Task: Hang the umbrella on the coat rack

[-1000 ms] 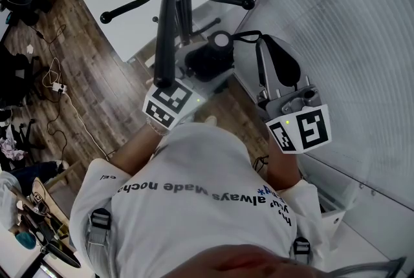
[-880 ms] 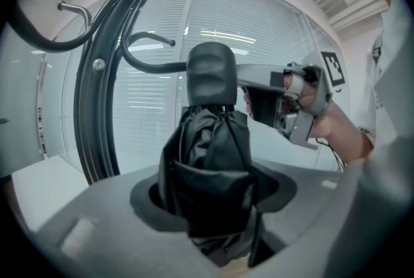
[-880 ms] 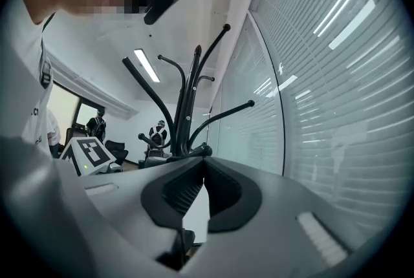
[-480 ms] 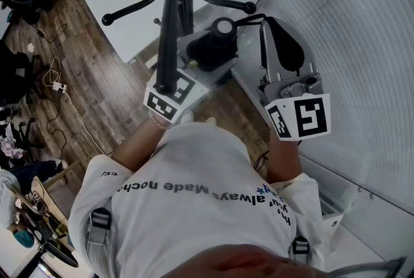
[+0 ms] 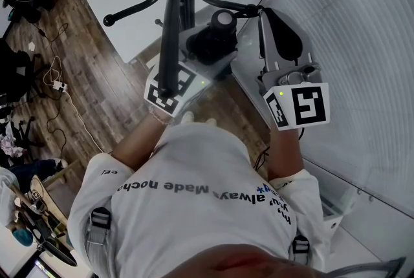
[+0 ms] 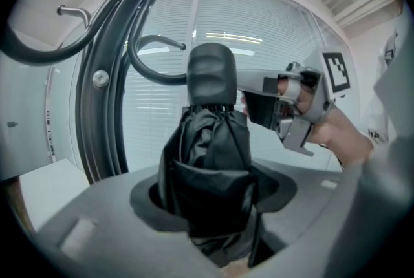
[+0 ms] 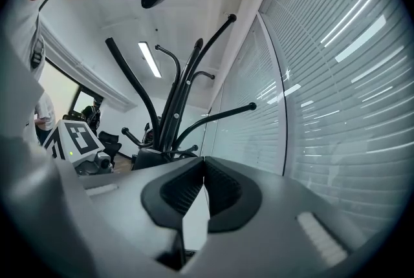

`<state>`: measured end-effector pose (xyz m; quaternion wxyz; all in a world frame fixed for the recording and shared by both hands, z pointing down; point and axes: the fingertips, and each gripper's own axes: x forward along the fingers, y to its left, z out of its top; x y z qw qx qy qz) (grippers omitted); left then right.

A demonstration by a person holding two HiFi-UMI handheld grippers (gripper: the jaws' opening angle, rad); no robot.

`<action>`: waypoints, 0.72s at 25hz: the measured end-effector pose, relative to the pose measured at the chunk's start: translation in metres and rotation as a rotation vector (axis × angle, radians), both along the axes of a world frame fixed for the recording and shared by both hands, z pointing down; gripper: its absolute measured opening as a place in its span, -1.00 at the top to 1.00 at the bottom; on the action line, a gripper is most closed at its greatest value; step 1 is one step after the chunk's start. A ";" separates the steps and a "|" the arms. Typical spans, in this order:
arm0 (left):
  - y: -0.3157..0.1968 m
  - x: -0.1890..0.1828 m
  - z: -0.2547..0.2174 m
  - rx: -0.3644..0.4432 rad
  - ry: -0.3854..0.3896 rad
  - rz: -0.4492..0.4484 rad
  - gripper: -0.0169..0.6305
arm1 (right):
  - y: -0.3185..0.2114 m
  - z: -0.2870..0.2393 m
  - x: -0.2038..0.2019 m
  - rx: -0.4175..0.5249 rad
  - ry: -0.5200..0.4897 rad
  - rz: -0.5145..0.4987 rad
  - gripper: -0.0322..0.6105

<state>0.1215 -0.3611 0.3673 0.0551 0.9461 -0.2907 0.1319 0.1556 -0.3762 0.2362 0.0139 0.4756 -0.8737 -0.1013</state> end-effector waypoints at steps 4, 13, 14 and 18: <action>-0.006 0.000 -0.003 0.014 0.019 -0.014 0.14 | -0.002 0.001 -0.001 -0.001 0.004 -0.003 0.89; -0.011 -0.002 -0.009 0.015 0.045 -0.060 0.14 | -0.011 0.005 0.001 -0.038 -0.048 -0.021 0.88; -0.011 -0.001 -0.008 0.014 0.044 -0.057 0.14 | -0.011 0.006 0.001 -0.044 -0.058 -0.024 0.88; -0.011 -0.001 -0.008 0.025 0.051 -0.057 0.14 | -0.013 0.010 -0.001 -0.069 -0.087 -0.041 0.88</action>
